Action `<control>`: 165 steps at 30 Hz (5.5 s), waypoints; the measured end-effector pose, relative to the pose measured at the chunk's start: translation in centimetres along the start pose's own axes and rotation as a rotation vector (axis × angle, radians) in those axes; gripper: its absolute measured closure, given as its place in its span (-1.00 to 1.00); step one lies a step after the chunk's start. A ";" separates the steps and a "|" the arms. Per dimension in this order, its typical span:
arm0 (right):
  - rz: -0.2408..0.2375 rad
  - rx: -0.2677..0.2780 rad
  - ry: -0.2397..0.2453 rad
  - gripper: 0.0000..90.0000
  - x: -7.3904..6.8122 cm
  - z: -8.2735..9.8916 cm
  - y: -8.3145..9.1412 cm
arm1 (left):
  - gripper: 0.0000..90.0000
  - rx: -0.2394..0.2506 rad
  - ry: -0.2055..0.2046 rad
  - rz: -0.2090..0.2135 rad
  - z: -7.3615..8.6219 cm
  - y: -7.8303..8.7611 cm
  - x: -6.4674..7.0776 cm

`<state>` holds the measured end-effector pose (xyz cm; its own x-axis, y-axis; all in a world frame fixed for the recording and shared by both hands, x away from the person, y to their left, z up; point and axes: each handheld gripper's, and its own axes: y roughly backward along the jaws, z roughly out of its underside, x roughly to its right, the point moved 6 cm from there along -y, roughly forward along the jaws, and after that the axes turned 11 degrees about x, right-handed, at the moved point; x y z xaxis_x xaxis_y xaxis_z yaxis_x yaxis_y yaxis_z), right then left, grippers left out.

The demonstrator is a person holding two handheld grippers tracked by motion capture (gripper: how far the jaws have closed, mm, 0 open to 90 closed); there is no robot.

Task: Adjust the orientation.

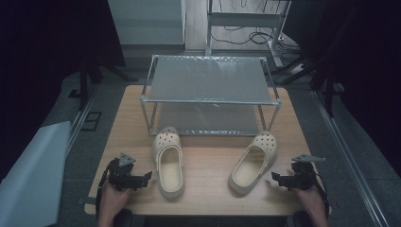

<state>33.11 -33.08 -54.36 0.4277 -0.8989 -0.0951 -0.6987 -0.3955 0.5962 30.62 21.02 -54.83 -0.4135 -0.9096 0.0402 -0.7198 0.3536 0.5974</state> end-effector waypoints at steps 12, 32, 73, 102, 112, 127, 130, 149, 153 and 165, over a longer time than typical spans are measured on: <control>-0.021 0.011 0.016 -0.91 0.1 0.2 -0.2 | -0.99 -0.042 0.021 0.007 0.3 -0.2 0.0; -0.042 0.027 0.016 -0.84 0.0 0.1 -0.1 | -0.76 0.003 0.041 0.029 -1.5 2.4 1.4; -0.057 0.018 0.019 -0.79 -0.5 0.1 -0.4 | -0.71 -0.062 -0.057 -0.088 -1.9 1.8 0.0; -0.061 0.010 0.021 -0.76 -0.6 0.2 -0.6 | 0.00 -0.051 0.002 0.037 -3.8 -1.2 1.2; -0.064 0.000 0.020 -0.75 -0.6 0.4 -0.7 | 0.56 -0.078 0.064 0.067 -4.1 -1.8 0.5; -0.067 -0.005 0.023 -0.73 -0.6 0.5 -0.7 | 0.71 -0.052 0.285 0.145 -3.9 -1.6 -1.7; -0.069 -0.006 0.021 -0.73 -0.5 0.5 -0.7 | 0.71 -0.046 0.335 0.162 -3.9 -1.6 -2.0; -0.068 0.000 -0.004 -0.73 -0.3 0.5 -0.7 | 0.71 -0.016 0.433 0.323 -5.8 -1.1 -0.7; -0.068 0.003 -0.007 -0.73 -0.3 0.4 -0.6 | 0.71 -0.020 0.440 0.353 -6.5 -1.0 -0.2; -0.065 0.005 -0.010 -0.73 -0.2 0.4 -0.6 | 0.70 -0.013 0.418 0.409 -9.6 0.2 1.2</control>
<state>33.22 -32.74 -55.06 0.4663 -0.8733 -0.1409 -0.6725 -0.4535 0.5849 35.36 17.94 -47.02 -0.3997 -0.7094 0.5806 -0.5401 0.6940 0.4761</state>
